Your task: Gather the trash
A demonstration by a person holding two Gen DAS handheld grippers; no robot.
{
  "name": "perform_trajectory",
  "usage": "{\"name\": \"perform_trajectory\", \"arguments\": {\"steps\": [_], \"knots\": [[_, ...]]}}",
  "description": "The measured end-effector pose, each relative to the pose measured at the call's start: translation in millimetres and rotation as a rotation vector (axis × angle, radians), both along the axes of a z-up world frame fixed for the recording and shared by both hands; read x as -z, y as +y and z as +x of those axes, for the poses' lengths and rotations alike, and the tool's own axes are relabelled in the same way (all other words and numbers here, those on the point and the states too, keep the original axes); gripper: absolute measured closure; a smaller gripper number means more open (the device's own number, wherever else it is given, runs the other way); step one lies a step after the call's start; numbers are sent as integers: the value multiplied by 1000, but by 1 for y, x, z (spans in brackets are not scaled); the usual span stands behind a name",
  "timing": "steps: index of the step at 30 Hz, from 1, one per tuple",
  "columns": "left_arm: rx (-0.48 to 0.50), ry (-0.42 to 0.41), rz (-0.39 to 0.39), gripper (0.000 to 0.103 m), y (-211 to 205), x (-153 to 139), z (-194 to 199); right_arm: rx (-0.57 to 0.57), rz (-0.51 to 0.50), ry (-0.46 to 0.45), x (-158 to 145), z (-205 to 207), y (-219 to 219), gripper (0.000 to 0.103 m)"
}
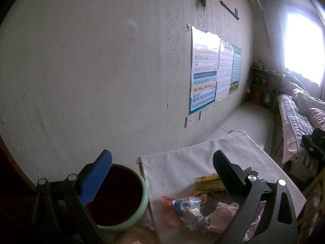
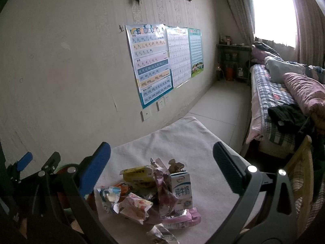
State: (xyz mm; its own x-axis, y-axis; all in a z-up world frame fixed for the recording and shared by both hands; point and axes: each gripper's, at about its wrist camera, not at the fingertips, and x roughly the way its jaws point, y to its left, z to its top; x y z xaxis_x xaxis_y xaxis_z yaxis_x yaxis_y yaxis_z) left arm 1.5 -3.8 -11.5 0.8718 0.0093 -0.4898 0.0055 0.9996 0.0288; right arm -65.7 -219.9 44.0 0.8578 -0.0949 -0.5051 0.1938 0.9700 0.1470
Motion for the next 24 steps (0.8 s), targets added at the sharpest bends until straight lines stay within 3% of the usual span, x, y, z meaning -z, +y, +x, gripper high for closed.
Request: {"name": "perform_trajectory", "arguments": {"steps": [24], "knots": [[-12, 18, 2, 8, 6, 0, 3, -5, 27, 12, 2, 3, -1, 3]]}}
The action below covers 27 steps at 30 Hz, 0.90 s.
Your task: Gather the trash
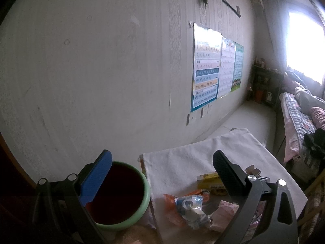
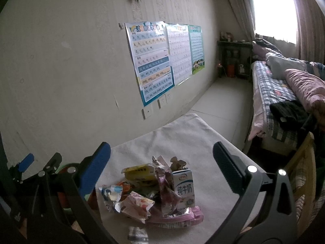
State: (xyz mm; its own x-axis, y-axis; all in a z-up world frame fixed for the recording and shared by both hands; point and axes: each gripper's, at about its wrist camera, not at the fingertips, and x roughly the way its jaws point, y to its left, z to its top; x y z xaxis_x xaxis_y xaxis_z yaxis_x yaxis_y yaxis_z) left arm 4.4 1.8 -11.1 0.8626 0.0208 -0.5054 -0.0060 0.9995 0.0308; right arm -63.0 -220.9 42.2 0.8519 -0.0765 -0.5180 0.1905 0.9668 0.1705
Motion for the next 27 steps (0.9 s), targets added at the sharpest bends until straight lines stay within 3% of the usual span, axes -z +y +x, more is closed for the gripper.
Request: {"name": "perform_trajectory", "arguments": {"steps": [27], "knots": [[2, -7, -24, 8, 2, 0, -1, 9, 12, 8, 3, -1, -6, 3]]}}
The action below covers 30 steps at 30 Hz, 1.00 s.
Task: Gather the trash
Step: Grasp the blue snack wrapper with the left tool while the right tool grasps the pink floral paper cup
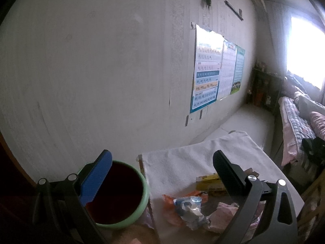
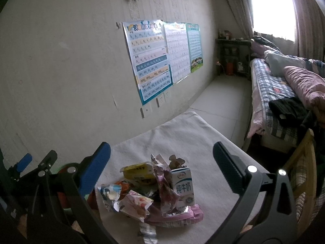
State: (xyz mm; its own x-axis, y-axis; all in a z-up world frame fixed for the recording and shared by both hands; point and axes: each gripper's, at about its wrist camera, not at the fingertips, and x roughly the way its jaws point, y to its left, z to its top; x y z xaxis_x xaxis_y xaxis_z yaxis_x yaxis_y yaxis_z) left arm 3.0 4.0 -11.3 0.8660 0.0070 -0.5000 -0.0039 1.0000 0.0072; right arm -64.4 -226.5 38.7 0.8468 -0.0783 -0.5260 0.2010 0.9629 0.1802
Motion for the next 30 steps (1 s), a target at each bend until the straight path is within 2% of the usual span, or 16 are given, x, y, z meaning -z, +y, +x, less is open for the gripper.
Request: {"name": "perform_trajectory", "arguments": {"steps": [4, 7, 8, 11, 14, 15, 18, 20, 22, 27, 30], "knots": [[2, -19, 8, 8, 3, 4, 1, 14, -22, 2, 7, 0, -4, 3], [3, -54, 15, 8, 5, 17, 2, 25, -38, 18, 26, -1, -10, 3], [3, -31, 29, 8, 4, 25, 6, 29, -32, 26, 35, -2, -13, 3], [55, 115, 114, 8, -5, 55, 22, 18, 23, 88, 64, -2, -20, 3], [32, 164, 187, 8, -13, 84, 26, 4, 73, 176, 95, 1, -24, 3], [40, 193, 188, 8, -15, 93, 29, 4, 84, 196, 102, 0, -26, 3], [75, 297, 123, 10, -14, 112, 41, 3, 124, 243, 121, -2, -32, 3], [137, 362, 78, 31, -18, 124, 49, 1, 151, 267, 131, -2, -35, 3], [169, 382, 94, 36, -29, 133, 50, -7, 173, 277, 136, -2, -35, 3], [232, 441, 58, 36, -45, 148, 57, -36, 180, 291, 139, 2, -29, 3], [266, 474, 77, 39, -58, 159, 62, -39, 173, 295, 143, 2, -29, 3]]}}
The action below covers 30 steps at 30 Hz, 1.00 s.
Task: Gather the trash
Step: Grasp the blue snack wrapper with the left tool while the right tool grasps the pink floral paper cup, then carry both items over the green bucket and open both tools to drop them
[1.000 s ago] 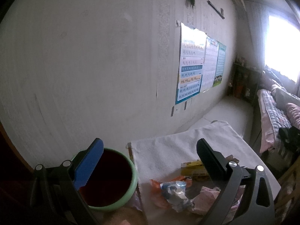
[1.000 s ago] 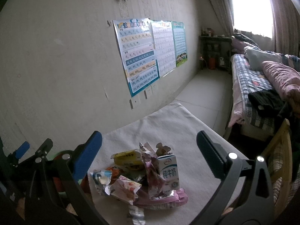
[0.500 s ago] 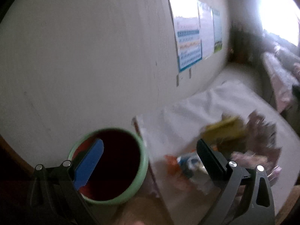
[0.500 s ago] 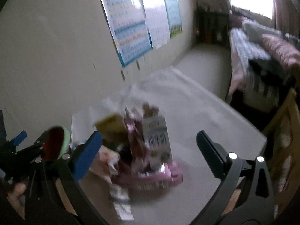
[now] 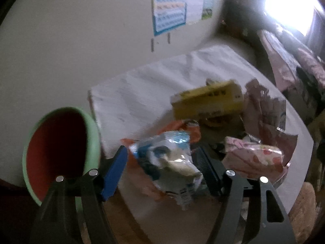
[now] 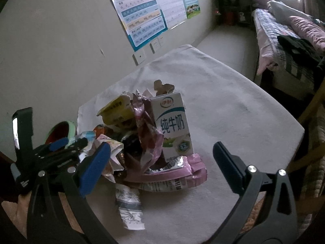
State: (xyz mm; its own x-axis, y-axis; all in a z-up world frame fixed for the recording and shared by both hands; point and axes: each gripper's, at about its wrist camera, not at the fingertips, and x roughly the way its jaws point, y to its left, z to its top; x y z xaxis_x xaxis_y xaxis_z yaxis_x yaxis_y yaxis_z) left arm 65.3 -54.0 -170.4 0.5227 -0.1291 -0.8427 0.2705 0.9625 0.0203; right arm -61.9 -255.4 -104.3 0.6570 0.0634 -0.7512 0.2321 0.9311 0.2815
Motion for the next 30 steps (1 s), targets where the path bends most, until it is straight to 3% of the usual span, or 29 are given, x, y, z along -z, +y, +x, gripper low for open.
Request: {"name": "perform_trajectory", "arguments": {"steps": [2, 3, 5, 10, 12, 16, 25, 30], "knots": [[16, 39, -4, 74, -3, 8, 2, 5, -1, 7, 3, 1, -2, 3], [25, 58, -10, 79, -3, 10, 2, 10, 0, 11, 4, 1, -4, 3], [46, 67, -22, 81, -3, 10, -1, 26, 8, 20, 7, 1, -9, 3], [32, -2, -59, 83, 8, -13, -11, 14, 37, 23, 10, 3, -9, 5], [26, -39, -60, 83, 12, -25, -14, -21, 49, 25, 11, 6, -1, 8], [2, -76, -59, 83, 20, -37, -17, -115, 91, 30, 14, 16, 21, 25], [-78, -153, -60, 83, 49, -57, -23, -267, 89, 72, 29, 46, 74, 27], [-110, -200, -60, 83, 65, -69, -26, -305, 149, 105, 35, 60, 89, 43]]}}
